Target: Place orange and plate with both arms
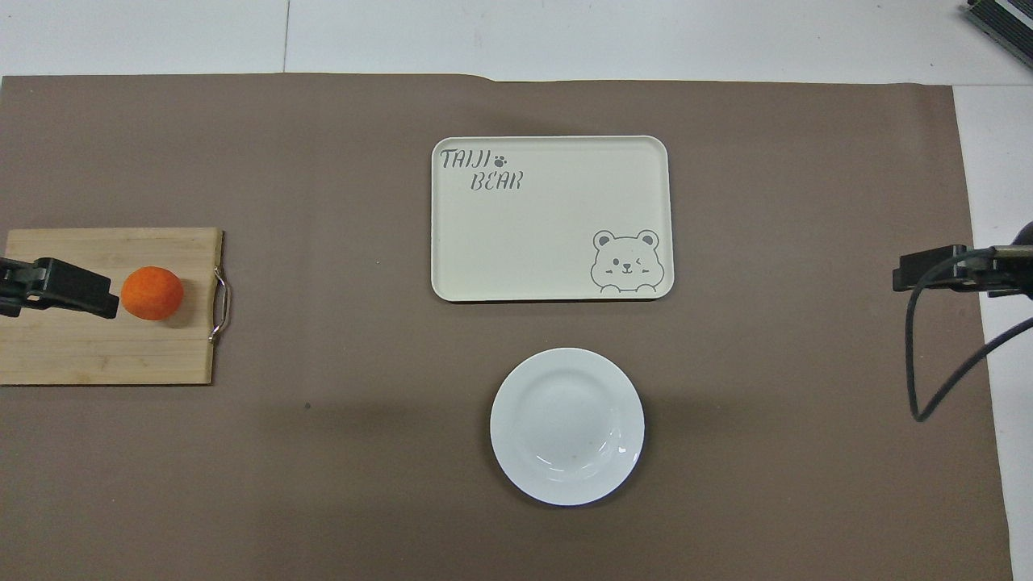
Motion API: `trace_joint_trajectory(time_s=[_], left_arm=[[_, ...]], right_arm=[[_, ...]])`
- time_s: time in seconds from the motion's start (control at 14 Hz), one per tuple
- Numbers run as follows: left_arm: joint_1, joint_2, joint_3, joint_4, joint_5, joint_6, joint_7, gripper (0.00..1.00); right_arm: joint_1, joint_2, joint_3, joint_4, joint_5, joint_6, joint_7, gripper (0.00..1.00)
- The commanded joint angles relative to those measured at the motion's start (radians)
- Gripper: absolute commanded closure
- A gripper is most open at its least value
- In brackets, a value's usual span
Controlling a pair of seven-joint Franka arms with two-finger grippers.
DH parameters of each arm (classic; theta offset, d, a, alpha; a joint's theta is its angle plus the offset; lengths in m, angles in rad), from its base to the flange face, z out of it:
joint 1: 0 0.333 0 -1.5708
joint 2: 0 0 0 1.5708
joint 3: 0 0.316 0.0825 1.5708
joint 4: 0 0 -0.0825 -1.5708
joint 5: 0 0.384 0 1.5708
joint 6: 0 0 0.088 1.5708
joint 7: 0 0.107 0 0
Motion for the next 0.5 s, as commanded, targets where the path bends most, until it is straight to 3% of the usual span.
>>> trace_joint_trajectory(time_s=[0.0, 0.43], left_arm=[[0.001, -0.023, -0.002, -0.024, 0.026, -0.001, 0.014, 0.0], [0.001, -0.029, -0.002, -0.044, 0.026, 0.046, 0.018, 0.0]], right_arm=[[-0.003, -0.028, 0.004, -0.032, -0.011, 0.014, -0.018, 0.0], [-0.004, -0.028, 0.002, -0.032, -0.01, 0.013, -0.019, 0.0]])
